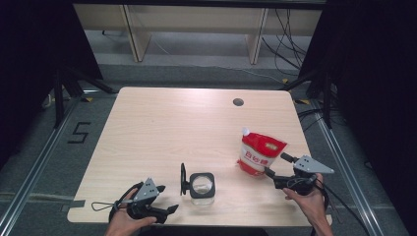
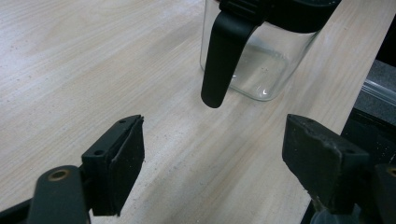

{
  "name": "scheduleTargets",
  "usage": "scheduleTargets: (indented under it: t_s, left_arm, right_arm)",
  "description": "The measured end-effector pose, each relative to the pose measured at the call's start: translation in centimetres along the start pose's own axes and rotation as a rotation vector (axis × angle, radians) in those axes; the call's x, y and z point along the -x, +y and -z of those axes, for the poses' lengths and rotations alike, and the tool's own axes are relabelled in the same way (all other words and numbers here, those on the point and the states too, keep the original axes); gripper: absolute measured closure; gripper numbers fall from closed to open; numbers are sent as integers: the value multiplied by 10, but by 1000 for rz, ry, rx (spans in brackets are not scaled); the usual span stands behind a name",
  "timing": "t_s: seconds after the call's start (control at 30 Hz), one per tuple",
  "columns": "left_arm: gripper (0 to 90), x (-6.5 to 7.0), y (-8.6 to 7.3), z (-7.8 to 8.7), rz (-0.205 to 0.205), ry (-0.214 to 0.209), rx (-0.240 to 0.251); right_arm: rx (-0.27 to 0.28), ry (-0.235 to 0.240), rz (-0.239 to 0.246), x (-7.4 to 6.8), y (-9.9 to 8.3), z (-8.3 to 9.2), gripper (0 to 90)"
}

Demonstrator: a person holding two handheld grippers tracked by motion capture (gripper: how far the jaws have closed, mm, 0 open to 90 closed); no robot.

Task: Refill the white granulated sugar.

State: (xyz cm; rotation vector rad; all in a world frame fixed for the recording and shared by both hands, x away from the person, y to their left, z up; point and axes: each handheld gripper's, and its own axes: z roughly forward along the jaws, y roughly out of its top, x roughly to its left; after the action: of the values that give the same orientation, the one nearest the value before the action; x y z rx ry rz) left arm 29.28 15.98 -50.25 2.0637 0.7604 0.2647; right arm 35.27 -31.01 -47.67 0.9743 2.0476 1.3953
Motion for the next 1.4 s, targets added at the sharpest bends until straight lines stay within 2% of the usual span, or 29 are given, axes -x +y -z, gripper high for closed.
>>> scheduleTargets:
  t_s: [0.07, 0.13, 0.2, 0.23, 0.27, 0.3, 0.33, 0.37, 0.4, 0.43, 0.47, 0.53, 0.57, 0.6, 0.63, 0.67, 0.7, 0.77, 0.8, 0.83, 0.93, 0.97, 1.13, 1.17, 1.27, 1.3, 1.33, 1.37, 1.4]
  left_arm:
    - [207, -1, -1, 0, 34, -3, 2]
    - [207, -2, -1, 0, 21, -2, 3]
    - [207, -2, -1, 1, 36, -1, -1]
    - [207, -3, -1, 1, 11, -6, 3]
    - [207, -3, -1, 0, 18, -10, 19]
    - [207, -3, -1, 0, 18, -10, 19]
    - [207, -1, -1, 0, 46, -12, 12]
    - [207, -2, -2, 0, 44, -9, 10]
    - [207, -2, -2, 0, 44, -8, 9]
    - [207, -2, -2, 0, 44, -8, 9]
    - [207, -3, -1, 1, 27, -6, 10]
    - [207, -3, -1, 1, 28, -4, 11]
    - [207, -3, -1, 2, 31, -8, 9]
    - [207, -3, -1, 2, 25, -6, 10]
    - [207, -2, -1, 2, 41, -2, 11]
    - [207, -2, -1, 2, 41, -2, 11]
    - [207, -3, -1, 1, 20, -7, 11]
    - [207, -2, -1, 2, 35, 1, -2]
    - [208, -2, -1, 1, 36, -3, 0]
    - [208, -2, -1, 1, 31, -12, 16]
    - [208, -1, -1, 1, 26, -14, 15]
    - [208, -1, -1, 0, 27, -14, 14]
    - [208, -1, -1, 1, 16, -13, 9]
    - [208, 0, -1, 1, 40, -12, 7]
    - [208, -1, -1, 1, 17, -14, 10]
    - [208, 0, -1, 1, 41, -12, 7]
    - [208, 0, -1, 1, 41, -12, 7]
    - [208, -1, -1, 1, 16, -12, 9]
    - [208, -1, -1, 1, 16, -12, 9]
  right_arm:
    - [-13, 0, -4, -2, 2, -6, 211]
    - [-10, 10, 3, -1, 2, -8, 223]
    - [9, 32, -7, 0, 4, -14, 260]
    - [37, 30, 55, 4, 5, -16, 279]
    - [4, 48, -5, 0, 4, -16, 293]
    - [4, 48, -5, 0, 4, -16, 293]
    - [40, 82, 8, 0, 4, -20, 325]
    - [25, 93, 8, 0, 5, -20, 345]
    - [40, 78, 13, -1, 5, -21, 362]
    - [37, 89, 26, -1, 6, -22, 365]
    - [28, 70, 41, -2, 7, -22, 371]
    - [26, 67, 38, -3, 7, -23, 374]
    - [24, 48, 32, -5, 7, -22, 376]
    - [3, 25, -9, -10, 8, -21, 379]
    - [5, -24, -20, -18, 10, -22, 381]
    - [5, -24, -20, -18, 10, -22, 381]
    - [-13, -54, -56, -27, 11, -23, 383]
    - [-8, -62, -41, -28, 12, -24, 383]
    - [-20, -82, -47, -30, 13, -24, 384]
    - [-8, -108, -60, -34, 13, -26, 385]
    - [-7, -121, -66, -38, 13, -27, 385]
    - [-14, -149, -68, -41, 14, -27, 383]
    - [-8, -139, -83, -41, 11, -26, 373]
    - [3, -112, -67, -35, 9, -26, 332]
    - [11, -89, -66, -32, 5, -27, 284]
    - [3, -78, -76, -32, 4, -27, 262]
    - [3, -78, -76, -32, 4, -27, 262]
    - [-7, -67, -70, -29, 4, -28, 239]
    - [1, -68, -54, -28, 4, -28, 233]
